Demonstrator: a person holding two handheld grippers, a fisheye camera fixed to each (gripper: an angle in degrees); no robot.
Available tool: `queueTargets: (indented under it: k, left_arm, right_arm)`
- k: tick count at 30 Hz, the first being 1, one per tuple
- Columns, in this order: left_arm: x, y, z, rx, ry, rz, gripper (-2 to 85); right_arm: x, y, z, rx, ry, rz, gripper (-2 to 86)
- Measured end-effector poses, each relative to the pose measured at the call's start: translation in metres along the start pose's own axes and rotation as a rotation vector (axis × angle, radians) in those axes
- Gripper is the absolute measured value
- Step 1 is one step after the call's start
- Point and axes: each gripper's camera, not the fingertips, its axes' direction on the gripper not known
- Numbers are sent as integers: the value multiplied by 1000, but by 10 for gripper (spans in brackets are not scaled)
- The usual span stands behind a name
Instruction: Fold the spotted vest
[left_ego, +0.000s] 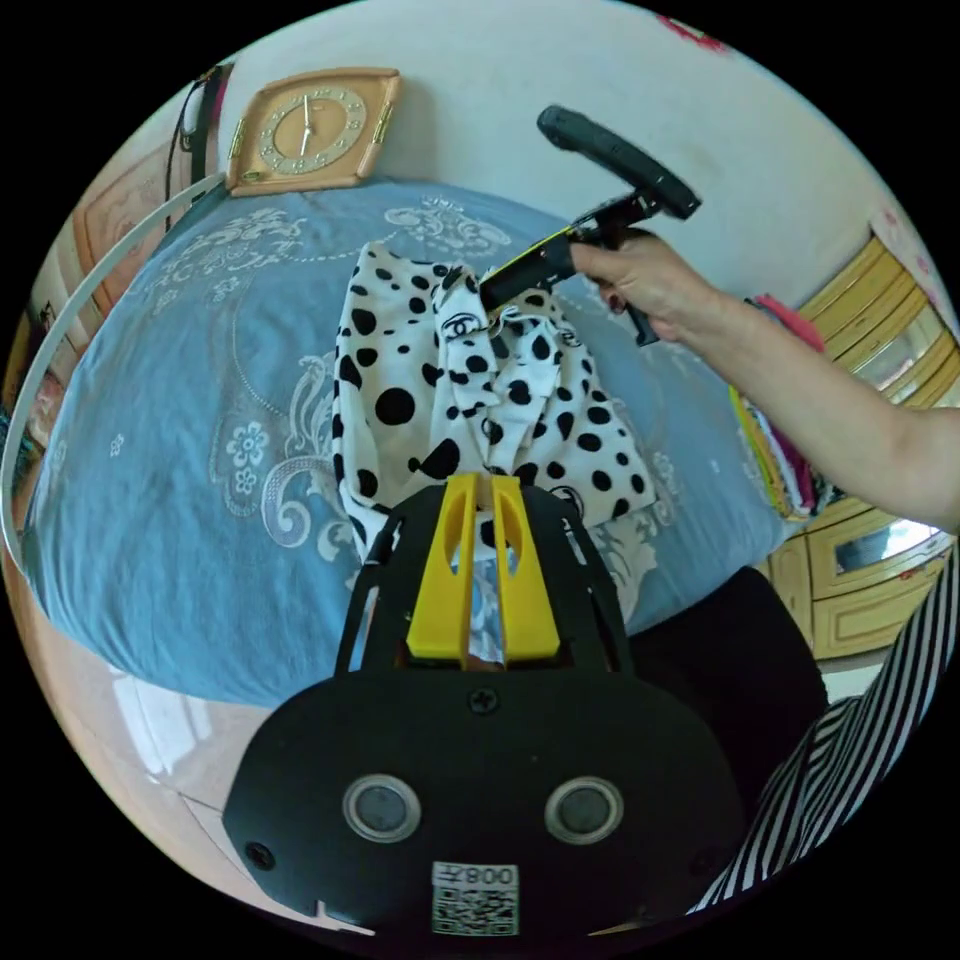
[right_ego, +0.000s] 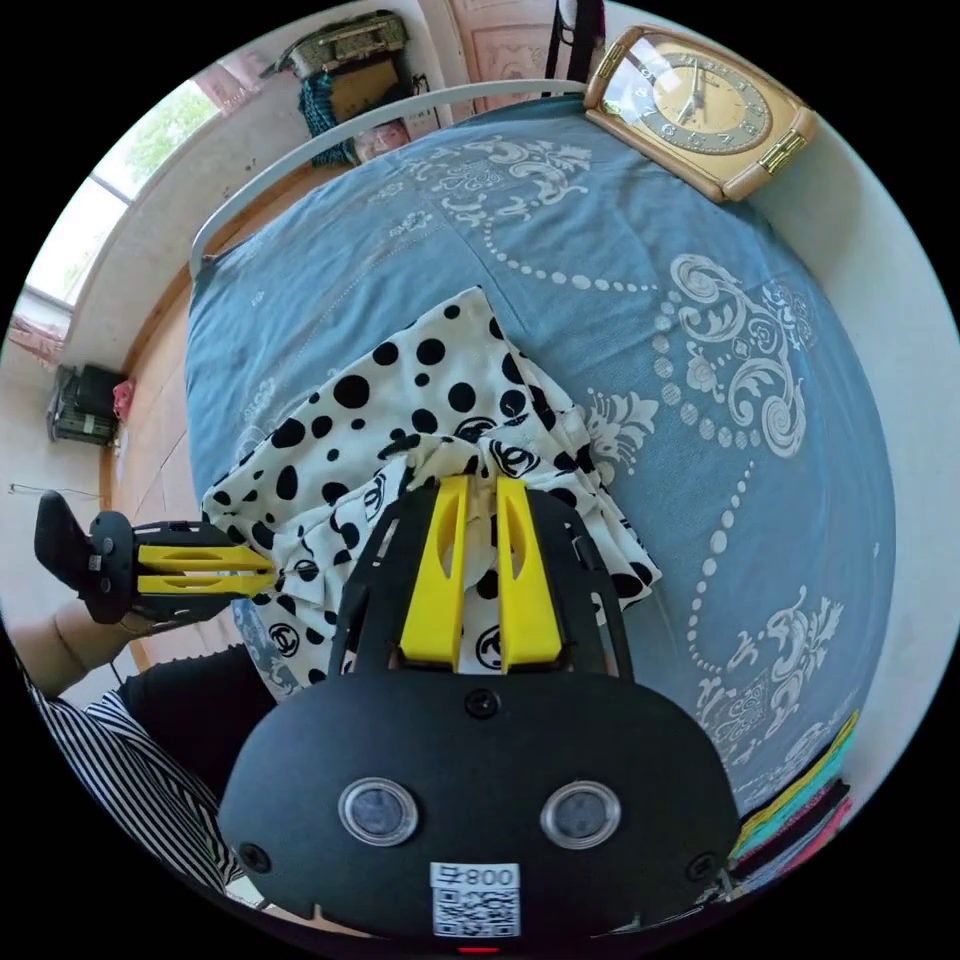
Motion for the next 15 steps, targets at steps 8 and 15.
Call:
queueTargets:
  k: [8, 15]
  left_arm:
    - [-29, 15, -45, 198, 202, -238, 5]
    - [-72, 36, -47, 285, 423, -495, 4]
  right_arm:
    - [33, 3, -58, 219, -213, 112, 8]
    - [78, -15, -26, 156, -448, 286, 11]
